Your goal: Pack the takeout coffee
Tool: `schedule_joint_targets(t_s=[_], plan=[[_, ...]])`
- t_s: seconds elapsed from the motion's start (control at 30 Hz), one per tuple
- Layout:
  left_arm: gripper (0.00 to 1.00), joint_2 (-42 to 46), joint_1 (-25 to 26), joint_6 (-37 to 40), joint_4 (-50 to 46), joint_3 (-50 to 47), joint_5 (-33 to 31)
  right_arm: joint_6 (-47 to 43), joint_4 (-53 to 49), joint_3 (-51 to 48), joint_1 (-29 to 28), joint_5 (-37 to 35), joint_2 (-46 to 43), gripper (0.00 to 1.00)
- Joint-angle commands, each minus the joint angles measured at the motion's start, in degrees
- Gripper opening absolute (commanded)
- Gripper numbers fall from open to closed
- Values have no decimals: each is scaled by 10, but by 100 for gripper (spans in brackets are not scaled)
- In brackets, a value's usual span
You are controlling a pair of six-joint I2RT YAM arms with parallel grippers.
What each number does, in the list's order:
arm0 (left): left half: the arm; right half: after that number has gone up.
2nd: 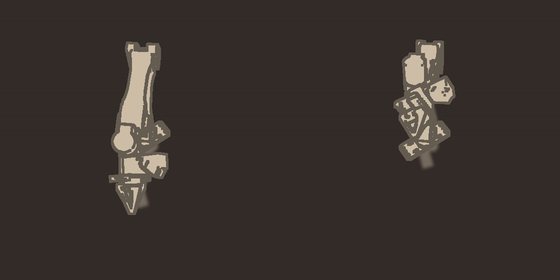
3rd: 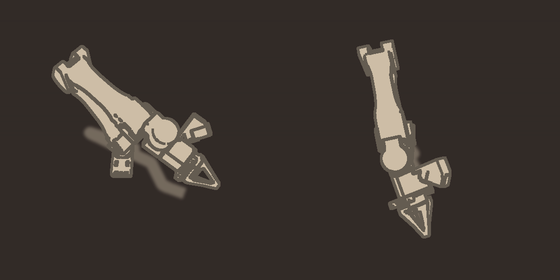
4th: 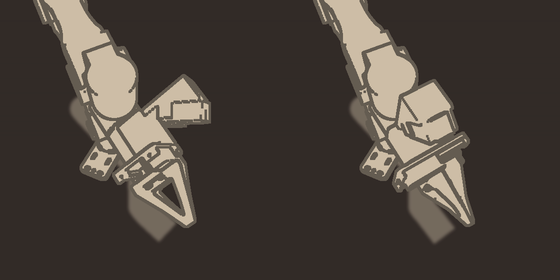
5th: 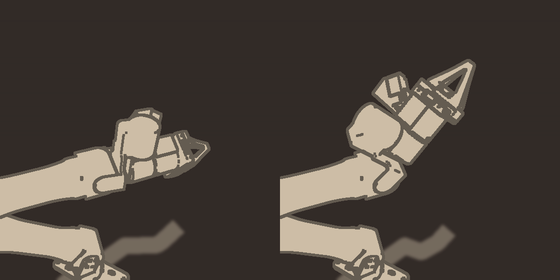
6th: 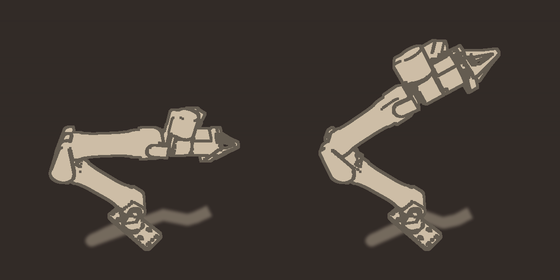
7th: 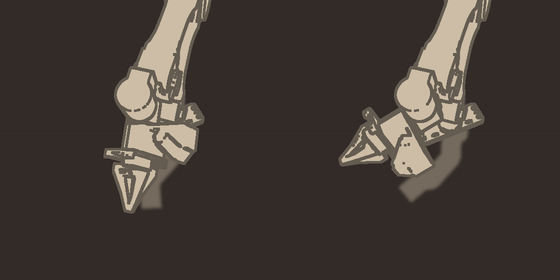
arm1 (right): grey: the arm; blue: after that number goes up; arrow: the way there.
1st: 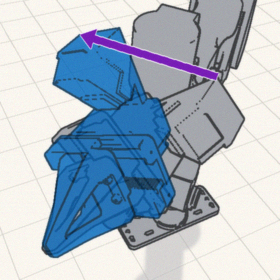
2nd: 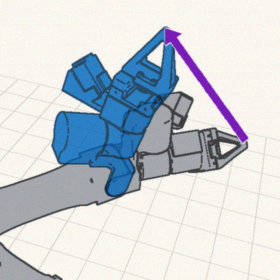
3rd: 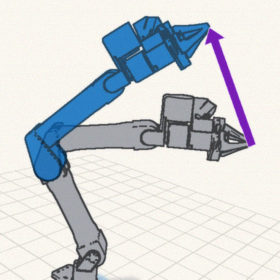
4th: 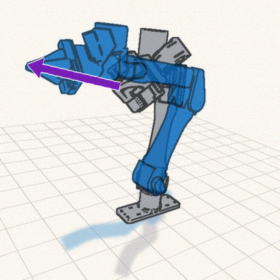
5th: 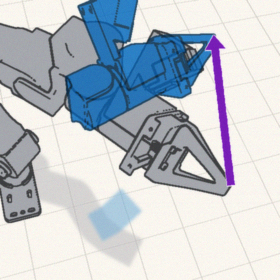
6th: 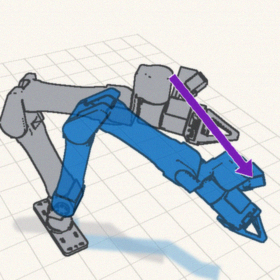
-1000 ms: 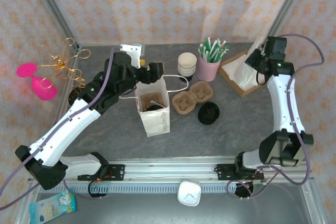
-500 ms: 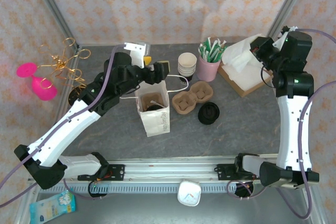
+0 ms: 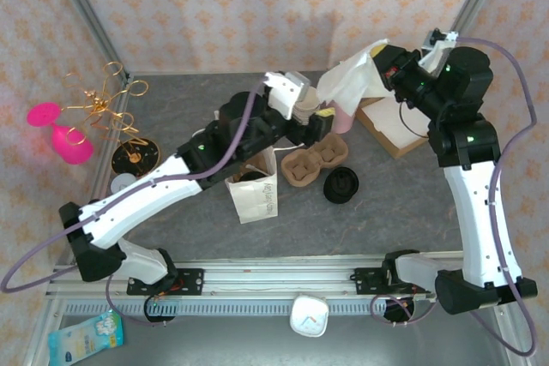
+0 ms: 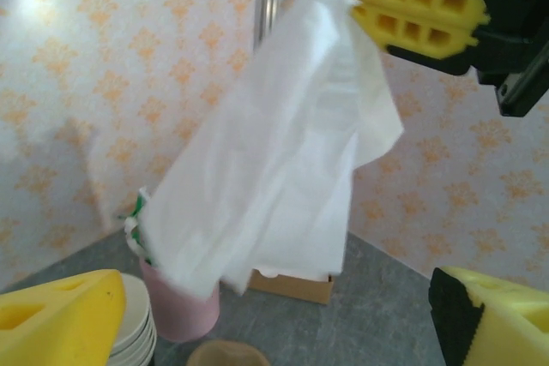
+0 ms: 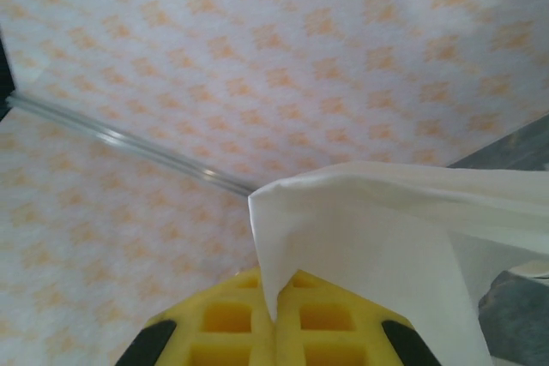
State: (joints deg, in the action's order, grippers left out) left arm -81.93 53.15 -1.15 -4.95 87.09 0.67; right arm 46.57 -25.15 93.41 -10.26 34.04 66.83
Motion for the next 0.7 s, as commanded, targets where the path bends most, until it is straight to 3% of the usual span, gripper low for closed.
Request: schedule_joint_targets(t_s=[0.0, 0.27, 0.57, 0.67], plan=[[96, -35, 29, 40, 54, 35, -58, 25, 60, 16, -31, -13, 6, 0], [96, -75, 33, 26, 142, 31, -223, 22, 81, 18, -68, -19, 29, 0], [93, -113, 27, 19, 103, 80, -228, 19, 80, 20, -71, -10, 24, 0], [92, -63, 35, 34, 155, 20, -206, 8, 68, 23, -71, -18, 22, 0]])
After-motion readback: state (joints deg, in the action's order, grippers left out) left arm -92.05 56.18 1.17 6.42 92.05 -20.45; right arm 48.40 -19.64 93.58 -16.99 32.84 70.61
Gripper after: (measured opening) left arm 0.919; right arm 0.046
